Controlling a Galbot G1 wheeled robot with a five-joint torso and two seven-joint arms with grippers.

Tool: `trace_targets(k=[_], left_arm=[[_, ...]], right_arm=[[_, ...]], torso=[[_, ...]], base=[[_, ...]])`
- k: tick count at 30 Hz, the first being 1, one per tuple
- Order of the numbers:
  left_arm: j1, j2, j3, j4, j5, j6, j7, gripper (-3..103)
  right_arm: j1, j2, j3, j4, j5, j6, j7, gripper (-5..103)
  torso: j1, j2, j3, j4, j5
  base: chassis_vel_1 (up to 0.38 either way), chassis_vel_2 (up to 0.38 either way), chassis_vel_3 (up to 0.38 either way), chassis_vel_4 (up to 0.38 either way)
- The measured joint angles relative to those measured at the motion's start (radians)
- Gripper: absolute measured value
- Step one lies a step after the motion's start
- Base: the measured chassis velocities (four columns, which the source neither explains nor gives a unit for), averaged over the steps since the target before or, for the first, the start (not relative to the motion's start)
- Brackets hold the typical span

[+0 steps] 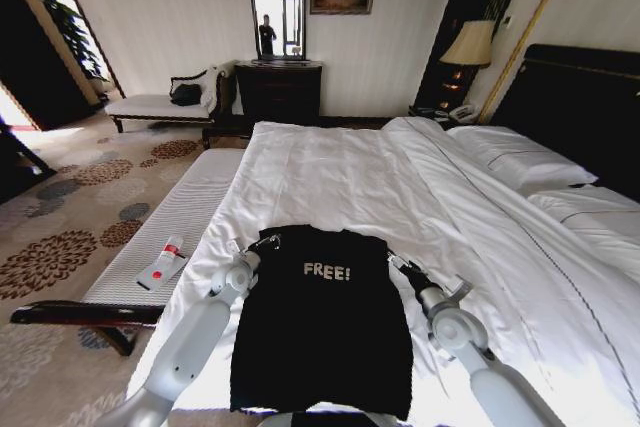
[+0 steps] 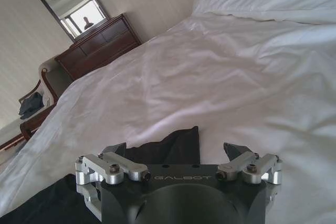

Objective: Fold the clothes on the bed.

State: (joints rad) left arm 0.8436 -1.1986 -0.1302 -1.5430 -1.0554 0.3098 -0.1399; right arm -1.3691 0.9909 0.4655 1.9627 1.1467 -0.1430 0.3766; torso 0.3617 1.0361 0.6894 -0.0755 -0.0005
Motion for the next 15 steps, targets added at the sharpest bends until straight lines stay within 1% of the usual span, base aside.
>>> trace_targets(k=[6,7,9,11,14,15], left_arm=[[-0.018,-0.007,0.021,0.019,0.023,0.0,-0.02,0],[-0.019,-0.007,0.022,0.02,0.024,0.0,-0.021,-3],[-0.022,-0.011,0.028,0.024,0.024,0.0,-0.022,7],[-0.023,-0.012,0.03,0.024,0.024,0.0,-0.023,7],[-0.024,-0.016,0.036,0.021,0.025,-0.001,-0.024,23],[-0.024,-0.016,0.036,0.021,0.025,-0.001,-0.024,23]], right_arm=[[0.008,0.001,-0.007,-0.008,-0.001,0.0,-0.001,100],[0.008,0.001,-0.008,-0.009,-0.001,0.0,-0.001,100],[0.012,0.001,-0.011,-0.013,-0.001,0.0,-0.002,100],[0.012,0.001,-0.012,-0.014,-0.001,0.0,-0.002,100],[0.013,0.003,-0.016,-0.016,-0.002,0.0,-0.003,100],[0.013,0.003,-0.016,-0.016,-0.002,0.0,-0.003,100]], torso=[[0.0,0.0,0.0,0.0,0.0],[0.0,0.0,0.0,0.0,0.0],[0.0,0.0,0.0,0.0,0.0],[0.0,0.0,0.0,0.0,0.0],[0.0,0.0,0.0,-0.0001,0.0],[0.0,0.0,0.0,-0.0001,0.0]], base=[[0.0,0.0,0.0,0.0],[0.0,0.0,0.0,0.0],[0.0,0.0,0.0,0.0],[0.0,0.0,0.0,0.0],[0.0,0.0,0.0,0.0],[0.0,0.0,0.0,0.0]])
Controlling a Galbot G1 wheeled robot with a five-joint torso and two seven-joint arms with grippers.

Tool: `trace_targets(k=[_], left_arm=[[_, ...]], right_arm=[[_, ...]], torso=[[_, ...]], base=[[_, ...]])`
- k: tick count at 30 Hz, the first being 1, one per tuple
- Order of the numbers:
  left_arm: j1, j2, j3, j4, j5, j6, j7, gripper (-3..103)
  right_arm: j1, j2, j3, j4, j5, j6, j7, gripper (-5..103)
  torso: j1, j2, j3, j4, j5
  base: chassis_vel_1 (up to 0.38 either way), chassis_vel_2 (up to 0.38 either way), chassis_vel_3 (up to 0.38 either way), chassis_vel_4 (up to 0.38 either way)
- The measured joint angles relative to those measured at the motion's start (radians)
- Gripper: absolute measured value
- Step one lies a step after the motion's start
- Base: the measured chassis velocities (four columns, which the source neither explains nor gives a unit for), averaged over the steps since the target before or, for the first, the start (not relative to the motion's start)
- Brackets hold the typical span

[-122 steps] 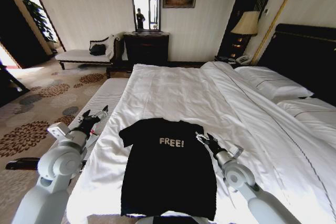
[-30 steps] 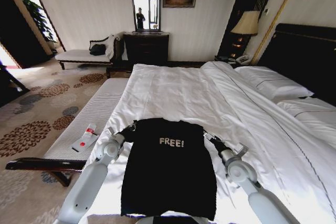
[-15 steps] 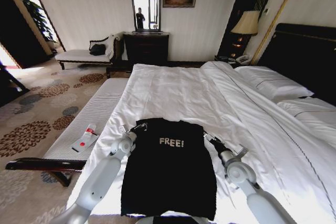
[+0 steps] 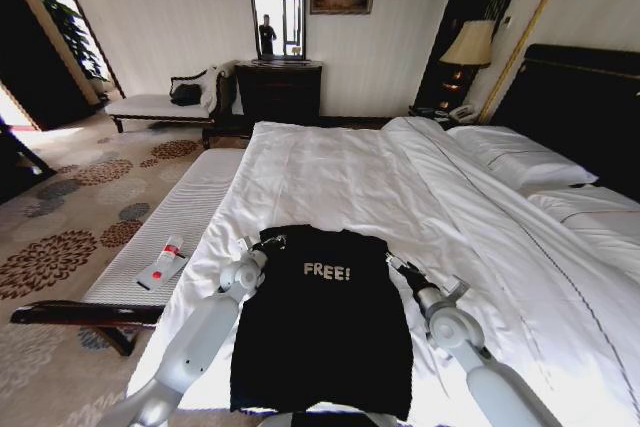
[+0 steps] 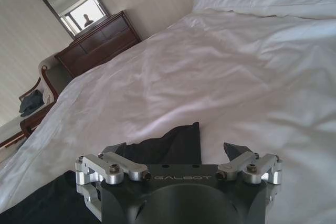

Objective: Fold the clothes on the bed.

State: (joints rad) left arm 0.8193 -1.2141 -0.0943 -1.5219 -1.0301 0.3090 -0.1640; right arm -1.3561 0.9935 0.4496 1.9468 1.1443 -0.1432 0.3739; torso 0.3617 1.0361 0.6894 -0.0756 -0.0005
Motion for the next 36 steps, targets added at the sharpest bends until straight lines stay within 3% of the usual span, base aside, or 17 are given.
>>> trace_targets(k=[5,6,9,10,14,15,18,23,36], left_arm=[[0.008,0.006,-0.014,-0.047,-0.036,0.018,-0.011,44],[0.008,0.006,-0.014,-0.047,-0.036,0.018,-0.011,44],[0.039,0.011,-0.072,-0.136,-0.134,0.056,-0.015,60],[0.039,0.011,-0.072,-0.136,-0.134,0.056,-0.015,60],[0.106,0.015,-0.203,-0.216,-0.201,0.072,-0.021,76],[0.106,0.015,-0.203,-0.216,-0.201,0.072,-0.021,76],[0.171,0.043,-0.281,-0.202,-0.173,0.089,-0.04,93],[0.269,0.075,-0.336,-0.197,-0.084,0.107,-0.031,100],[0.27,0.023,-0.341,-0.132,-0.115,0.115,-0.009,100]], right_arm=[[-0.003,0.001,0.0,0.0,-0.001,0.0,-0.001,100],[-0.003,0.001,0.0,0.0,-0.001,0.0,-0.001,100],[-0.004,0.001,0.0,0.002,-0.003,0.0,-0.002,100],[-0.004,0.001,0.0,0.002,-0.003,0.0,-0.002,100],[-0.008,0.007,-0.001,0.005,-0.008,0.001,-0.002,100],[-0.008,0.007,-0.001,0.005,-0.008,0.001,-0.002,100],[-0.008,0.011,-0.006,0.008,-0.012,0.002,-0.003,100],[-0.008,0.016,-0.012,0.014,-0.016,0.002,-0.003,100],[-0.02,0.02,-0.021,0.025,-0.03,0.003,-0.003,100]], torso=[[0.0,0.0,0.0,-0.0001,-0.0001],[0.0,0.0,0.0,-0.0001,-0.0001],[0.0,0.0,0.0,-0.0001,-0.0001],[0.0,0.0,0.0,-0.0001,-0.0001],[0.0,0.0,0.0,-0.0001,-0.0001],[0.0,0.0,0.0,-0.0001,-0.0001],[0.0,0.0,0.0,0.0,-0.0002],[0.0,0.0,0.0,0.0007,-0.0003],[0.0,0.0,0.0,-0.0002,-0.0001]], base=[[0.0,0.0,0.0,0.0],[0.0,0.0,0.0,0.0],[0.0,0.0,0.0,0.0],[0.0,0.0,0.0,0.0],[0.0,0.0,0.0,0.0],[0.0,0.0,0.0,0.0],[0.0,0.0,0.0,0.0],[0.0,0.0,0.0,0.0],[0.0,0.0,0.0,0.0]])
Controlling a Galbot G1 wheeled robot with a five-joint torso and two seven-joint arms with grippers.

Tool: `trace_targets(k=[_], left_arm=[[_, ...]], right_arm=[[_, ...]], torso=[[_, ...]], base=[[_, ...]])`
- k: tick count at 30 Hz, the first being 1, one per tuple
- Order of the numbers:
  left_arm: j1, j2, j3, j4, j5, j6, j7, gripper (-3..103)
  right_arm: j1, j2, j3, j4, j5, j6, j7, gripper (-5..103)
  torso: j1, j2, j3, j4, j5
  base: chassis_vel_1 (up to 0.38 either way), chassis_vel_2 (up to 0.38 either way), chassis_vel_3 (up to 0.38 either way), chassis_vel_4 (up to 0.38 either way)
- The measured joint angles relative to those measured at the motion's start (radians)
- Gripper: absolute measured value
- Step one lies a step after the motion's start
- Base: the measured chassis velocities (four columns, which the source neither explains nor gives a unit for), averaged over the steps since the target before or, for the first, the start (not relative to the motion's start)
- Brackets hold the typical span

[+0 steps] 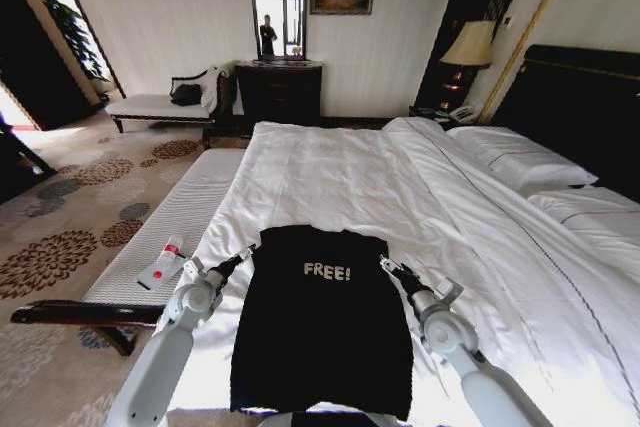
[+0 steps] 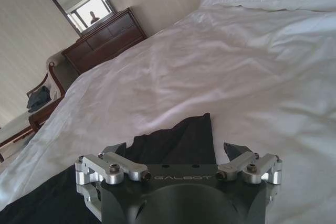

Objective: Fold the clothes on the bed.

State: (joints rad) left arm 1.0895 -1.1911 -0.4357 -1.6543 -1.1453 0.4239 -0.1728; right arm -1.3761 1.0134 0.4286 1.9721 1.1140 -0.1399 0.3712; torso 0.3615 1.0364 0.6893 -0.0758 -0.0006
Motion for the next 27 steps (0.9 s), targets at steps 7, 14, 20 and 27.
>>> trace_targets(k=[7,14,20,27], left_arm=[[-0.005,-0.032,0.011,0.017,0.01,-0.021,0.019,81],[-0.006,-0.03,0.012,0.015,0.007,-0.03,0.032,58],[-0.008,-0.028,0.017,0.018,0.015,-0.04,0.043,32],[-0.006,-0.025,0.039,0.014,0.027,-0.054,0.054,4]], right_arm=[[0.005,-0.015,0.011,-0.011,0.006,0.001,0.002,100],[0.013,-0.012,0.004,-0.023,0.008,0.001,0.003,100],[0.022,-0.01,-0.001,-0.037,0.006,0.001,0.004,100],[0.025,-0.011,-0.001,-0.04,0.006,0.001,0.004,100]], torso=[[0.0,0.0,0.0,0.0003,0.0],[0.0,0.0,0.0,0.0003,0.0001],[0.0,0.0,0.0,0.0002,0.0001],[0.0,0.0,0.0,0.0003,0.0001]], base=[[0.0,0.0,0.0,0.0],[0.0,0.0,0.0,0.0],[0.0,0.0,0.0,0.0],[0.0,0.0,0.0,0.0]])
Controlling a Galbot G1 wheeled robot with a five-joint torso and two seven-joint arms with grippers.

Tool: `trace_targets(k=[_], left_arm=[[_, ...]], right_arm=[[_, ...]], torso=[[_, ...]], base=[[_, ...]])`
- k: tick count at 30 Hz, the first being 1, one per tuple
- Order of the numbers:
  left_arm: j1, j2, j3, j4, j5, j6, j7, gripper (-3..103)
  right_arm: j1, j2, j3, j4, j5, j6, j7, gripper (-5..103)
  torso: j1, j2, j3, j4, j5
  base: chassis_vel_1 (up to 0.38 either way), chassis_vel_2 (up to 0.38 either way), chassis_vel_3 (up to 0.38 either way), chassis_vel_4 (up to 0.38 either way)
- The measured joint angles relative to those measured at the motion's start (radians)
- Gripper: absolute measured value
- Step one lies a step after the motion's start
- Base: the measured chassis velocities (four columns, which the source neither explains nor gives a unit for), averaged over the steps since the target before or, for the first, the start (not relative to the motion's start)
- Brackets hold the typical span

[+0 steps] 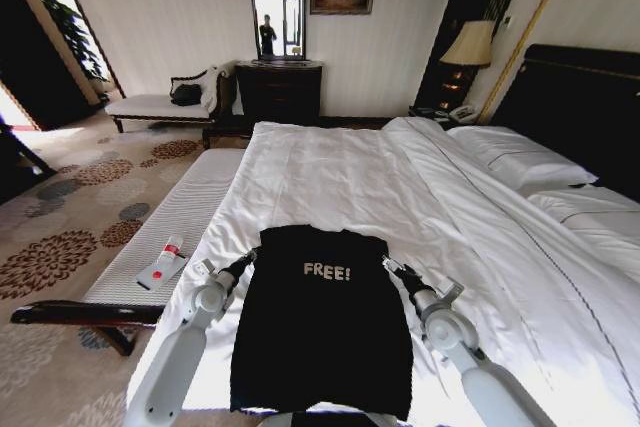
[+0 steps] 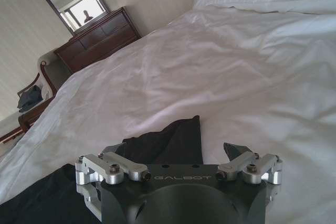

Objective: Fold the clothes on the bed.

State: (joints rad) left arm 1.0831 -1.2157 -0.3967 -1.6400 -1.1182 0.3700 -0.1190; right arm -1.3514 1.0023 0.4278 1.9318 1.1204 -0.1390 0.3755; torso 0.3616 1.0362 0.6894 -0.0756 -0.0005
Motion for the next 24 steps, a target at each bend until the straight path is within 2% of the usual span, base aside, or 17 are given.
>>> trace_targets(k=[10,19,24], left_arm=[[-0.009,0.028,0.073,-0.027,0.111,-0.047,0.066,1],[-0.011,0.089,0.194,-0.05,0.249,-0.078,0.107,1],[0.002,0.109,0.214,-0.077,0.266,-0.082,0.117,1]], right_arm=[[0.001,0.0,0.0,-0.003,0.0,0.0,0.001,100],[-0.003,-0.003,0.007,0.0,0.0,0.0,0.001,100],[-0.004,-0.007,0.012,0.001,0.0,0.001,0.001,100]], torso=[[0.0,0.0,0.0,0.0,0.0],[0.0,0.0,0.0,0.0,0.0],[0.0,0.0,0.0,0.0,-0.0001]], base=[[0.0,0.0,0.0,0.0],[0.0,0.0,0.0,0.0],[0.0,0.0,0.0,0.0]])
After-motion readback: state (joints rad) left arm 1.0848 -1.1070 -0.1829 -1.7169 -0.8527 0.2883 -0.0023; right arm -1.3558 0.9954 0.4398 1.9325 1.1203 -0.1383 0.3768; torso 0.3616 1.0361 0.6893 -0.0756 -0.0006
